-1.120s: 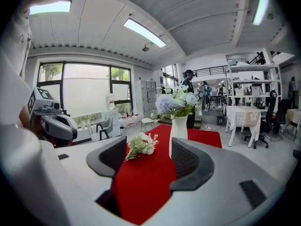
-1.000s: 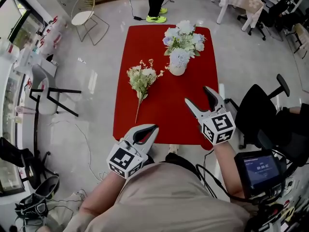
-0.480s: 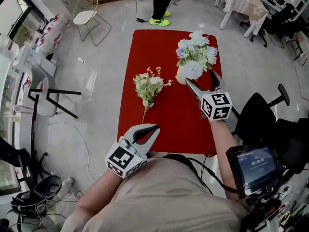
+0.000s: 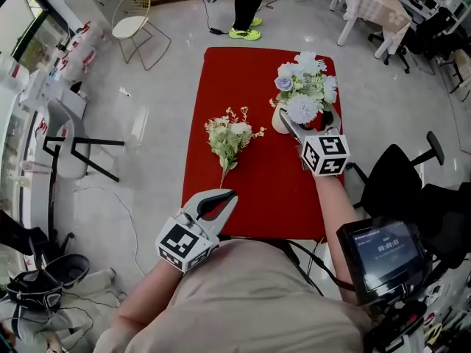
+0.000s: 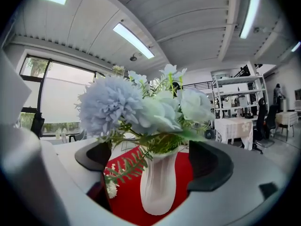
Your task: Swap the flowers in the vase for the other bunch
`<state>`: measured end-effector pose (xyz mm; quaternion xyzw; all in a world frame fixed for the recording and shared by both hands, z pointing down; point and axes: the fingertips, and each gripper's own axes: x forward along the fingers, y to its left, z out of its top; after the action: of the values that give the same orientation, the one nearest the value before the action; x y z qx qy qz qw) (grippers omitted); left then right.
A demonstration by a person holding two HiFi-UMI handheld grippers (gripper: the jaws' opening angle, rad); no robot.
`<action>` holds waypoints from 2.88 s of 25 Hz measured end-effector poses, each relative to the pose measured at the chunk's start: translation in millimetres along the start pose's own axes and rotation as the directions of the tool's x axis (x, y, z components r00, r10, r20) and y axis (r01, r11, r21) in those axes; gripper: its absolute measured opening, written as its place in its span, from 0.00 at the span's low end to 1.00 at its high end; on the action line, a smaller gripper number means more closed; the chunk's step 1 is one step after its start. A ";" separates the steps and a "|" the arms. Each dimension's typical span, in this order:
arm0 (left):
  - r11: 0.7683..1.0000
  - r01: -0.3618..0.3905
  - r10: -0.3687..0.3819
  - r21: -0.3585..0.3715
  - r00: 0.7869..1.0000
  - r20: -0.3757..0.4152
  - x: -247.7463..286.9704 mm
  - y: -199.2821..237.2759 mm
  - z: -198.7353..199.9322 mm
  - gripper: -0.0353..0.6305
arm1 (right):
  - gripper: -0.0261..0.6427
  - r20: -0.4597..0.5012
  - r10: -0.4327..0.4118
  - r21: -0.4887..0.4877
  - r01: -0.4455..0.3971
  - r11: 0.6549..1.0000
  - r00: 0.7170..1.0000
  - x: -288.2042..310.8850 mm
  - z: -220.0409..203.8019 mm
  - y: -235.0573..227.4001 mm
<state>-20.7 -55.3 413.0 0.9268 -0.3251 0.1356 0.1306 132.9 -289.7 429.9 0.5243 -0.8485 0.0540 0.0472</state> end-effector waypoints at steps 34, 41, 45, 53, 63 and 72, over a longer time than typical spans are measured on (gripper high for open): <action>0.999 -0.039 0.039 -0.018 0.999 -0.012 12.8 1.6 -2.6 0.06 | 0.63 0.042 0.080 -0.005 -0.080 0.997 0.996 8.5 3.2 -15.1; 0.998 -0.057 0.056 -0.021 0.998 -0.016 10.6 -3.2 -6.6 0.06 | 0.67 0.019 0.156 -0.036 -0.155 0.987 0.988 16.7 0.5 -10.4; 0.997 -0.067 0.066 -0.024 0.998 -0.021 9.3 -6.4 -8.5 0.06 | 0.67 0.026 0.166 -0.040 -0.165 0.985 0.986 18.4 1.2 -9.2; 0.995 -0.092 0.091 -0.035 0.996 -0.021 2.0 -2.2 -7.9 0.06 | 0.47 0.086 0.128 -0.016 -0.128 0.992 0.988 16.5 14.0 -11.4; 0.989 -0.141 0.140 -0.055 0.990 -0.015 -10.2 6.0 -8.4 0.06 | 0.17 0.107 0.049 -0.023 -0.047 0.999 0.993 7.5 16.9 -23.2; 0.990 -0.130 0.130 -0.061 0.992 -0.005 -8.6 2.5 -8.9 0.06 | 0.14 0.148 0.031 -0.030 -0.027 0.999 0.988 4.3 33.1 -24.7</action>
<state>-30.3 -49.4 418.7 0.8991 -0.3888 0.1339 0.1500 152.4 -309.1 398.7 0.5139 -0.8578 0.0037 -0.0098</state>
